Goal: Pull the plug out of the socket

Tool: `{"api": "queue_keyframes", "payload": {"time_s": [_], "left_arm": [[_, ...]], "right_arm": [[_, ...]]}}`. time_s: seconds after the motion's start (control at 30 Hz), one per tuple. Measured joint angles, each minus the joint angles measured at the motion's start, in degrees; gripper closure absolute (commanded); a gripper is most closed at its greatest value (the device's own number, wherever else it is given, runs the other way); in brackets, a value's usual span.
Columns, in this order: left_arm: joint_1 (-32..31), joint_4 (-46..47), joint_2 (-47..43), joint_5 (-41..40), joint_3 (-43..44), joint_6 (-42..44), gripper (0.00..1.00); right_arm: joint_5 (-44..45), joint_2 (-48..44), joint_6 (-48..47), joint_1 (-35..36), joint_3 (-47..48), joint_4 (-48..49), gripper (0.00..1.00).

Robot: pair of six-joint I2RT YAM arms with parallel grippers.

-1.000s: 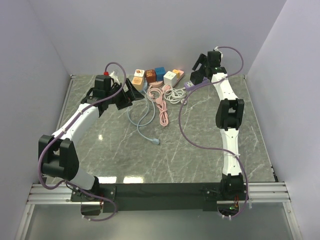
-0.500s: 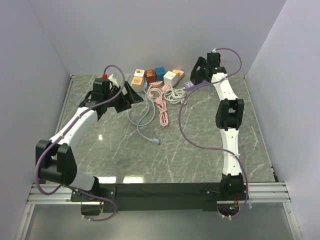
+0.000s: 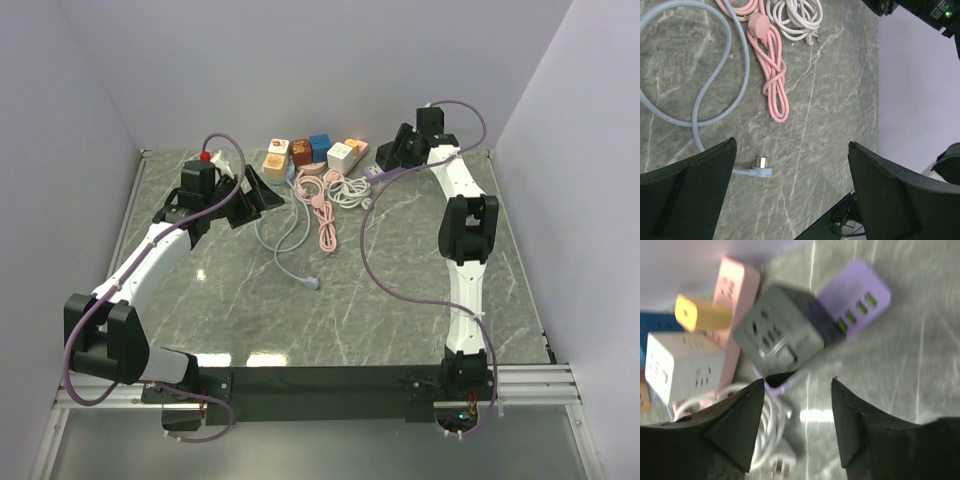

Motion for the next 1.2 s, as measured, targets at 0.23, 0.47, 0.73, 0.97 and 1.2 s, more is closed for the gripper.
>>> {"api": "queue_keyframes", "payload": {"time_s": [0.23,0.47,0.73,0.97,1.2], "left_arm": [[0.00,0.17,-0.13,0.02,-0.24,-0.17,0.00],[0.00,0.07,0.44,0.09,0.28,-0.13,0.01],[0.00,0.09,2.58,0.22,2.38,-0.13,0.01],[0.00,0.09,2.78,0.42,3.41,-0.15,0.01],[0.00,0.11,2.78,0.42,3.43,-1.33,0.01]], "right_arm": [[-0.94,-7.10,0.02,0.37,-7.63,-7.61,0.36],[3.30,-11.19,0.35,0.37,-6.40,-8.87,0.00],[11.23,-8.31,0.15,0.37,3.52,-0.52,0.00],[12.07,0.61,1.31,0.37,5.05,7.28,0.00],[7.13,9.05,7.93,0.04,8.68,8.22,0.00]]}}
